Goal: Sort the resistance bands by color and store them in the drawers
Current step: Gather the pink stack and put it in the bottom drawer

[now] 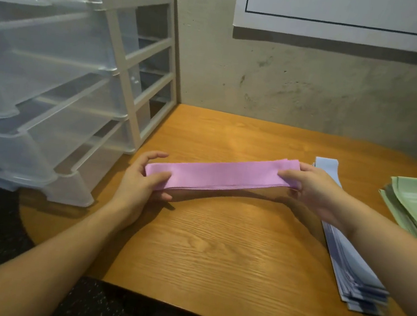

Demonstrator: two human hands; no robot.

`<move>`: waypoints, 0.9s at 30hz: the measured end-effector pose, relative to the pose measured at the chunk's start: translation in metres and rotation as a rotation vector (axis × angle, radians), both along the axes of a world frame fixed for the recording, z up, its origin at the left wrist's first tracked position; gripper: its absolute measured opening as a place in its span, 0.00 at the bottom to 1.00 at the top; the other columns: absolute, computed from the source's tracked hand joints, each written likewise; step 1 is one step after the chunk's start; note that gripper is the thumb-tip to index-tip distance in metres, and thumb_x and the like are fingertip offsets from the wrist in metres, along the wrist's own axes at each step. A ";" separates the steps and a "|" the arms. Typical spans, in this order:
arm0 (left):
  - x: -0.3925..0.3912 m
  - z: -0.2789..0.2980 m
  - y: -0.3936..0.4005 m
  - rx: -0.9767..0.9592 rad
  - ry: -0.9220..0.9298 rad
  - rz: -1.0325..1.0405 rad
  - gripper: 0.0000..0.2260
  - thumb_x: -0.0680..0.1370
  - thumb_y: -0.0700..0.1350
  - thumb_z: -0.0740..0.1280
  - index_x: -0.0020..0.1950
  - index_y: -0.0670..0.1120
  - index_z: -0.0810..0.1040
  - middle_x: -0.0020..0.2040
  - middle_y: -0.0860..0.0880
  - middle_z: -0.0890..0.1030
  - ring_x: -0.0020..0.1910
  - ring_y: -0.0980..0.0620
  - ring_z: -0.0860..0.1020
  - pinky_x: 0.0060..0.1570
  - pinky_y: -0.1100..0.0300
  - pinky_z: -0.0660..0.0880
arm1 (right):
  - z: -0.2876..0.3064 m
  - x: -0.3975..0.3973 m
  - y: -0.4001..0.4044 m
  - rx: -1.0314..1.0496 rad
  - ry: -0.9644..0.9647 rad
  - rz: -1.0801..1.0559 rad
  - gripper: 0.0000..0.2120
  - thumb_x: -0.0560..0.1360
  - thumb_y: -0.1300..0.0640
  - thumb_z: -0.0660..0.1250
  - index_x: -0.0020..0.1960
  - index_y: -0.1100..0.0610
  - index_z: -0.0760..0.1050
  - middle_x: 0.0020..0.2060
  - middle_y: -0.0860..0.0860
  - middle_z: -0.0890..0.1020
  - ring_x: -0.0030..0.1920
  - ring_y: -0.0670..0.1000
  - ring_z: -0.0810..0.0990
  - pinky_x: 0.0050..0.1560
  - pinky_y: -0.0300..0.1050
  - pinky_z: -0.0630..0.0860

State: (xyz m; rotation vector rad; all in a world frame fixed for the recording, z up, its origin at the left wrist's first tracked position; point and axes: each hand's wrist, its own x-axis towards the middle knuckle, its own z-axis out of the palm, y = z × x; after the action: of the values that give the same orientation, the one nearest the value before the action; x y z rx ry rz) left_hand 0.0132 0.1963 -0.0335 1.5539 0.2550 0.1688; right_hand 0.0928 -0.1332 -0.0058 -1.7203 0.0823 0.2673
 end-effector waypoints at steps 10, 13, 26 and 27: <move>0.000 -0.013 -0.011 0.027 0.063 -0.006 0.09 0.79 0.35 0.68 0.55 0.47 0.77 0.53 0.42 0.73 0.31 0.54 0.81 0.35 0.55 0.84 | 0.023 0.014 0.064 -0.466 -0.417 -0.003 0.19 0.71 0.62 0.72 0.61 0.56 0.76 0.49 0.51 0.80 0.47 0.51 0.78 0.41 0.42 0.71; 0.000 -0.011 -0.010 -0.014 0.066 -0.040 0.10 0.80 0.36 0.66 0.57 0.49 0.76 0.52 0.43 0.76 0.33 0.53 0.83 0.37 0.56 0.83 | 0.029 0.004 0.104 -0.466 -0.483 0.114 0.26 0.71 0.64 0.72 0.67 0.54 0.70 0.49 0.53 0.77 0.42 0.53 0.78 0.42 0.45 0.72; 0.002 -0.007 -0.007 -0.128 0.109 -0.060 0.15 0.81 0.34 0.60 0.66 0.46 0.74 0.40 0.47 0.83 0.36 0.54 0.82 0.36 0.58 0.81 | -0.008 -0.032 0.206 -0.529 -0.546 0.420 0.32 0.72 0.59 0.72 0.73 0.48 0.66 0.56 0.49 0.74 0.54 0.50 0.76 0.50 0.40 0.69; 0.002 -0.005 -0.008 -0.150 0.117 -0.062 0.14 0.82 0.36 0.60 0.65 0.46 0.75 0.43 0.45 0.83 0.38 0.53 0.83 0.36 0.58 0.81 | -0.008 -0.032 0.205 -0.521 -0.543 0.410 0.33 0.71 0.60 0.72 0.74 0.48 0.65 0.56 0.49 0.73 0.53 0.50 0.76 0.50 0.40 0.68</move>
State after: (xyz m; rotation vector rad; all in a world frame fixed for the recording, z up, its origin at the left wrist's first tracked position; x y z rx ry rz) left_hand 0.0156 0.1884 -0.0390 1.4223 0.3043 0.0096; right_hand 0.0611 0.0719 -0.0143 -2.2660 -0.6564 0.0679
